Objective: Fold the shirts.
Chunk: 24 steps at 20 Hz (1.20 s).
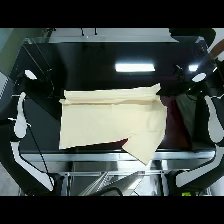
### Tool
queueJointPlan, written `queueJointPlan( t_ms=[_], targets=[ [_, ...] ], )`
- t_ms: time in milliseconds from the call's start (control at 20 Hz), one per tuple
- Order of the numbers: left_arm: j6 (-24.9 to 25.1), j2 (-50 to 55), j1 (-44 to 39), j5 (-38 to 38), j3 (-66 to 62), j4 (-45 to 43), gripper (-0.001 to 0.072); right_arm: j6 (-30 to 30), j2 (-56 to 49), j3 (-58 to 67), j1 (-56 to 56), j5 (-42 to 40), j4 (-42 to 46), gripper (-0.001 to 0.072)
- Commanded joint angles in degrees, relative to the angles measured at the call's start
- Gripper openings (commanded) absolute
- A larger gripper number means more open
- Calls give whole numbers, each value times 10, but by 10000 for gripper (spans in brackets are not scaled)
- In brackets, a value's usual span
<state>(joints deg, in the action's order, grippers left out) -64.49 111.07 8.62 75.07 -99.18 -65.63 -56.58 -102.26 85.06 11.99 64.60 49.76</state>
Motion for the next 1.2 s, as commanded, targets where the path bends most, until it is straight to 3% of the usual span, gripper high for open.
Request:
queueJointPlan(
  t_ms=[0, 350, 400, 450, 500, 600, 750, 800, 950, 1150],
  targets=[
    [2, 1, -7, -37, 3, -9, 15, -5, -20, 0, -9, -23, 22, 16],
    [2, 1, -7, -13, 3, -8, 19, -9, -29, 1, -15, -41, 23, 43],
    [1, 1, -7, -5, 2, -8, 160, -23, -28, 1, -15, -42, 26, 192],
    [0, 1, -7, 5, -3, -9, 493, -35, -24, 1, -14, -41, 26, 259],
    [-6, 1, -7, 21, -12, -8, 606, -37, -18, 1, -14, -41, 28, 258],
    [-22, 1, -4, 70, -47, -9, 606, -56, 7, 1, -13, -37, 44, 258],
    [-88, -1, 16, 171, -91, -9, 589, -136, 75, 1, -2, -8, 116, 250],
    [-105, -12, 26, 194, -75, -9, 587, -148, 97, 0, 8, 24, 123, 209],
    [-116, -84, 58, 198, 82, -9, 587, -148, 155, -35, 40, 121, 121, 201],
    [-94, -205, 91, 128, 356, -9, 587, -164, 274, -186, 91, 113, 119, 201]
  ],
)
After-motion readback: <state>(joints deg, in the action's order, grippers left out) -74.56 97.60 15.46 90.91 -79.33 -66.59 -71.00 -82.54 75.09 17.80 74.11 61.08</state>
